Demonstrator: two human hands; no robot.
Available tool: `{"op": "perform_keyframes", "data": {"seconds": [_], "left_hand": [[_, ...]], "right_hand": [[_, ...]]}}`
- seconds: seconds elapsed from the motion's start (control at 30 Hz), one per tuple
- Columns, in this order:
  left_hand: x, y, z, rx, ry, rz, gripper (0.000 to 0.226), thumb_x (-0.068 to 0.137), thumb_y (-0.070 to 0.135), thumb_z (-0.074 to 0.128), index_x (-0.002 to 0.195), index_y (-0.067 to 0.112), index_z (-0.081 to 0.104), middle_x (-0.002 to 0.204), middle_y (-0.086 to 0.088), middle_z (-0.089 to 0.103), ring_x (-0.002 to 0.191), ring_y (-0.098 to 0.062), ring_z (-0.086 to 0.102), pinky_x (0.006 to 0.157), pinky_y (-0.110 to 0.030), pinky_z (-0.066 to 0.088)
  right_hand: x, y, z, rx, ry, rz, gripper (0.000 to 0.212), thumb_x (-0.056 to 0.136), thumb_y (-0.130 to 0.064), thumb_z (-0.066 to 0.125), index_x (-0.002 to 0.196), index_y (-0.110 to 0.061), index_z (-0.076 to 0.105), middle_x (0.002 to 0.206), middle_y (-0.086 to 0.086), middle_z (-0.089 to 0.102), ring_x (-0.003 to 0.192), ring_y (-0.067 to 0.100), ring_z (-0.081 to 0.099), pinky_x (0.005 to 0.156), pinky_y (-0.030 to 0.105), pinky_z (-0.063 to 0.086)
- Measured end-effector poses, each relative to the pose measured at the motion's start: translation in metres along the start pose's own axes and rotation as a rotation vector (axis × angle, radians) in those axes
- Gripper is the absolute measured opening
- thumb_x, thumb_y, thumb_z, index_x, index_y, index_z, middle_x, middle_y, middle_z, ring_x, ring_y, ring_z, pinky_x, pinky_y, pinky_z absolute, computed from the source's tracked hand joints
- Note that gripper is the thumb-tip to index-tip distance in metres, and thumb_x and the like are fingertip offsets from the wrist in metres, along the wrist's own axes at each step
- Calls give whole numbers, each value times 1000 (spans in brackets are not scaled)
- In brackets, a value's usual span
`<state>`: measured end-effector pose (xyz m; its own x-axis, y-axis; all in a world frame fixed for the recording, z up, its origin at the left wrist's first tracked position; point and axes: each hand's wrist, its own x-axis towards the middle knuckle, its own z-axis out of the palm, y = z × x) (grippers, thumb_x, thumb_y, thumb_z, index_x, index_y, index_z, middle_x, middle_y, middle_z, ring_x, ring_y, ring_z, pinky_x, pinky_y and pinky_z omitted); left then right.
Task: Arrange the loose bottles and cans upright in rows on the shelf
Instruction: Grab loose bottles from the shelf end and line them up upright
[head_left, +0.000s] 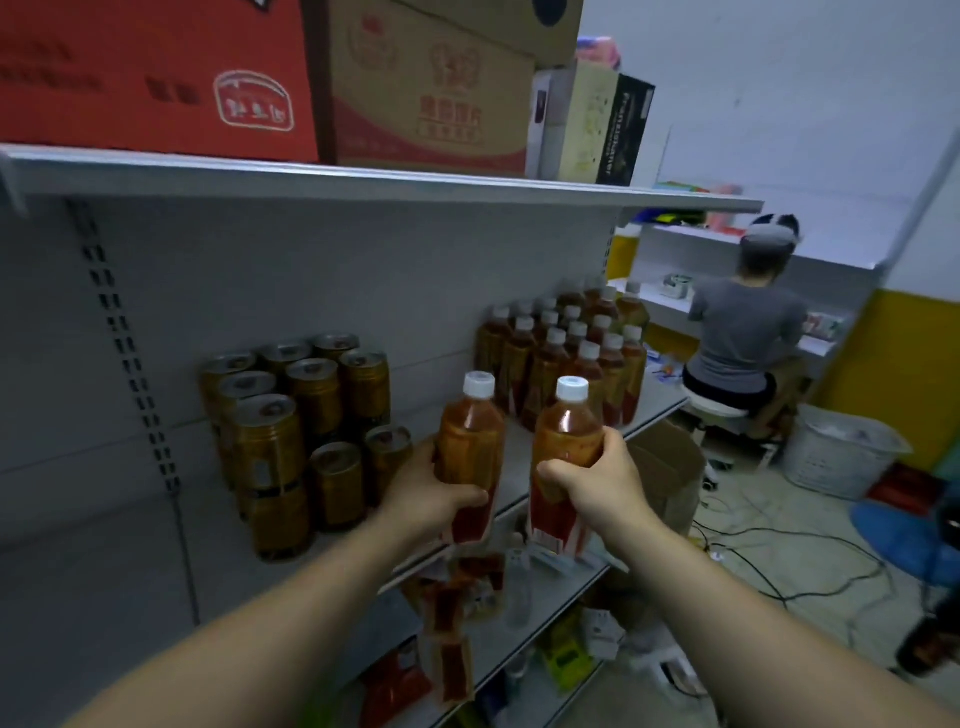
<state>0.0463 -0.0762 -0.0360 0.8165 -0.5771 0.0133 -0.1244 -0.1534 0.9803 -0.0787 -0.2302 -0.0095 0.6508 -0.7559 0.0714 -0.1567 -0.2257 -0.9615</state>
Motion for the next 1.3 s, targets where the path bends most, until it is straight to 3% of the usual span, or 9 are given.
{"op": "perform_keyframes", "data": {"seconds": [0.17, 0.3, 0.43, 0.63, 0.83, 0.97, 1.1, 1.2, 1.3], "left_hand": [[65, -26, 23, 62, 4, -11, 66, 66, 12, 80, 119, 28, 44, 96, 13, 55, 87, -9, 56, 74, -27, 47], [100, -41, 40, 66, 77, -34, 76, 69, 10, 78, 133, 17, 38, 104, 8, 50, 97, -15, 52, 83, -31, 44], [129, -49, 53, 18, 165, 1, 74, 73, 4, 73, 129, 29, 33, 103, 19, 49, 95, -5, 51, 81, -24, 42], [156, -55, 66, 26, 308, 39, 74, 73, -4, 72, 116, 41, 33, 103, 24, 49, 81, 25, 51, 63, 1, 41], [175, -53, 62, 100, 339, -49, 87, 73, 7, 77, 141, 25, 27, 107, 16, 52, 91, 0, 52, 71, -10, 43], [196, -51, 60, 113, 319, -54, 87, 74, 8, 77, 143, 22, 27, 119, 7, 51, 106, -11, 51, 85, -24, 44], [227, -51, 59, 81, 302, -37, 82, 74, 0, 74, 140, 18, 28, 112, 9, 51, 97, -9, 55, 69, -10, 47], [251, -52, 56, 122, 299, -20, 87, 75, 4, 75, 144, 17, 24, 116, 4, 49, 101, -11, 51, 75, -15, 45], [270, -50, 57, 143, 316, 19, 81, 76, 1, 73, 142, 12, 26, 109, 5, 50, 92, -7, 53, 65, -1, 42]], "right_hand": [[65, 14, 6, -90, -45, -5, 62, 68, -28, 82, 111, -33, 39, 96, -13, 51, 79, 2, 49, 59, 21, 39], [103, 29, 15, -102, -120, -68, 62, 67, -23, 84, 116, -28, 46, 107, -6, 56, 96, 15, 56, 80, 32, 45], [139, 46, 22, -111, -213, -156, 57, 66, -26, 84, 111, -32, 49, 111, -7, 59, 104, 15, 58, 84, 28, 44], [175, 58, 21, -220, -381, -250, 91, 70, -38, 80, 144, -23, 29, 139, -1, 42, 128, 18, 42, 100, 28, 34], [201, 20, -17, -193, -314, -644, 73, 79, -55, 63, 140, -25, 37, 137, -3, 43, 123, 5, 39, 97, 24, 36], [257, -29, -20, -486, -272, -861, 56, 83, -51, 57, 129, -21, 52, 128, 5, 54, 120, 24, 44, 91, 28, 31], [311, -40, -12, -1032, -529, -652, 79, 81, -73, 42, 147, -32, 27, 155, 6, 26, 140, 32, 22, 112, 47, 21], [326, -32, -3, -1160, -609, -551, 87, 75, -84, 30, 149, -43, 11, 161, 5, 9, 144, 37, 9, 114, 56, 9], [327, -27, 1, -1151, -615, -521, 89, 74, -83, 34, 149, -44, 4, 161, 3, 5, 145, 35, 1, 113, 56, 2]]}}
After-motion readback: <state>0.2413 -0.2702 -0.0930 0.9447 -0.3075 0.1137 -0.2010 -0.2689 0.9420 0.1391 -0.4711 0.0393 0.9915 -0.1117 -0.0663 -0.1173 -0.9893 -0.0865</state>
